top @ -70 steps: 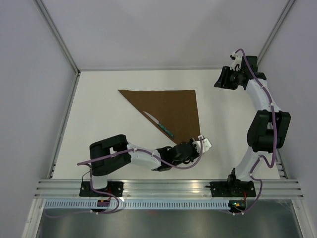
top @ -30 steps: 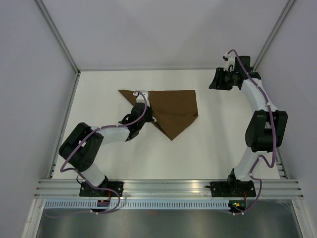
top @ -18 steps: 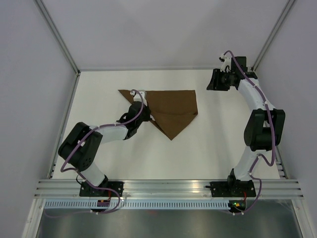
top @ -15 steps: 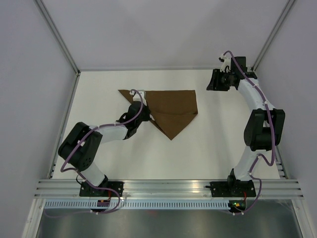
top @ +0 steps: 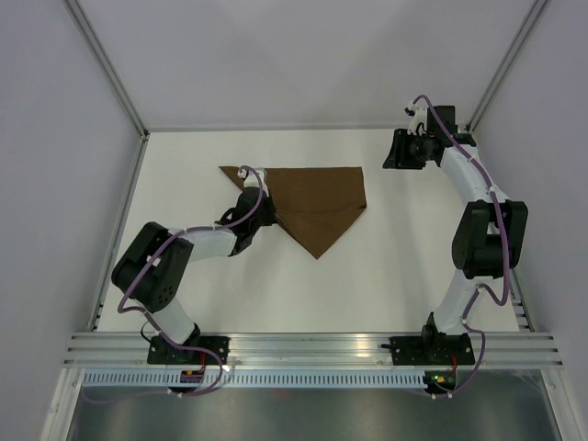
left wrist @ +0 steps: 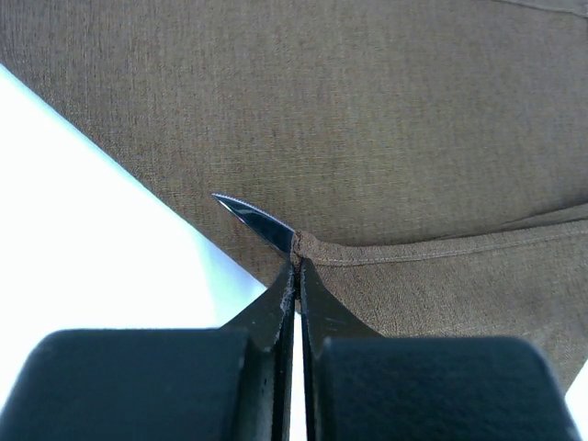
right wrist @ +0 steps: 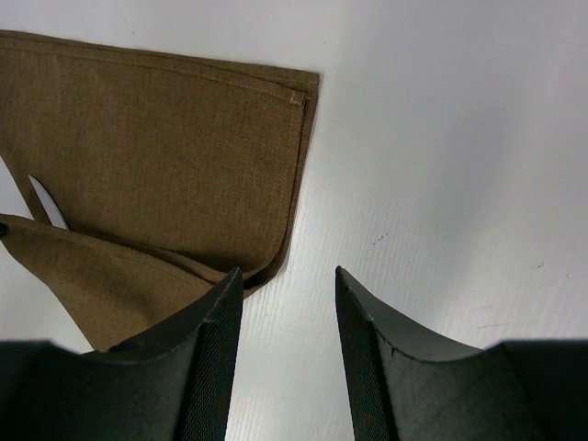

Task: Fold the napkin, place the utensils inside, and roll it up
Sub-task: Fold the napkin at the center of the board.

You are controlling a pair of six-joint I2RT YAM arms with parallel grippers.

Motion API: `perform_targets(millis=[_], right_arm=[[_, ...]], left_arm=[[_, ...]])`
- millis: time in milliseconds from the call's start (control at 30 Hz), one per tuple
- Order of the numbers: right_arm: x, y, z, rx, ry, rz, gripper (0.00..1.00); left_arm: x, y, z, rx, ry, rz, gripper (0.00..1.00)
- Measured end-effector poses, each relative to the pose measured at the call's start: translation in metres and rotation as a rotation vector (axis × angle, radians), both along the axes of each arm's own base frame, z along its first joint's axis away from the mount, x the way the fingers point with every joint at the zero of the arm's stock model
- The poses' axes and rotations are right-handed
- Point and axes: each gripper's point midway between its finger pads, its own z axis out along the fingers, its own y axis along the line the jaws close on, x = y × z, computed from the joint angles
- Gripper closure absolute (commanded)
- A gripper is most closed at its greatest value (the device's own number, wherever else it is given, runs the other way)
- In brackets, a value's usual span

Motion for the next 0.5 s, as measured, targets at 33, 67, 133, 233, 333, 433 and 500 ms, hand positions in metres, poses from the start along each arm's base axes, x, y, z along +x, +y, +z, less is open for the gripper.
perform_targets(millis=[33,67,133,233,333,433,500], right_arm=[[0.000,0.000,-0.001,0.000,0.002,0.001,0.50],[0.000,0.000,-0.002,-0.001,0.004,0.001,0.50],[0.000,0.000,-0.003,-0.001,0.005,0.001,0.50],[0.000,0.001,-0.003,-0.002,0.005,0.003,0.50],[0.000,0.001,-0.003,-0.002,0.005,0.005,0.49],[0.000,0.002,-0.003,-0.002,0.005,0.006,0.50],[0.000,0.002,-0.003,-0.002,0.005,0.006,0.50]], left_arm=[[0.001,0.000,-0.002,-0.001,0.004,0.003,0.91],[0.001,0.001,-0.004,0.000,0.009,0.007,0.87],[0.002,0.002,-0.007,-0.002,0.019,0.014,0.69],[0.002,0.004,-0.010,-0.009,0.033,0.026,0.47],[0.003,0.004,-0.008,-0.014,0.035,0.033,0.36],[0.006,0.005,-0.003,-0.020,0.025,0.037,0.33],[0.006,0.006,0.000,-0.022,0.020,0.040,0.32]])
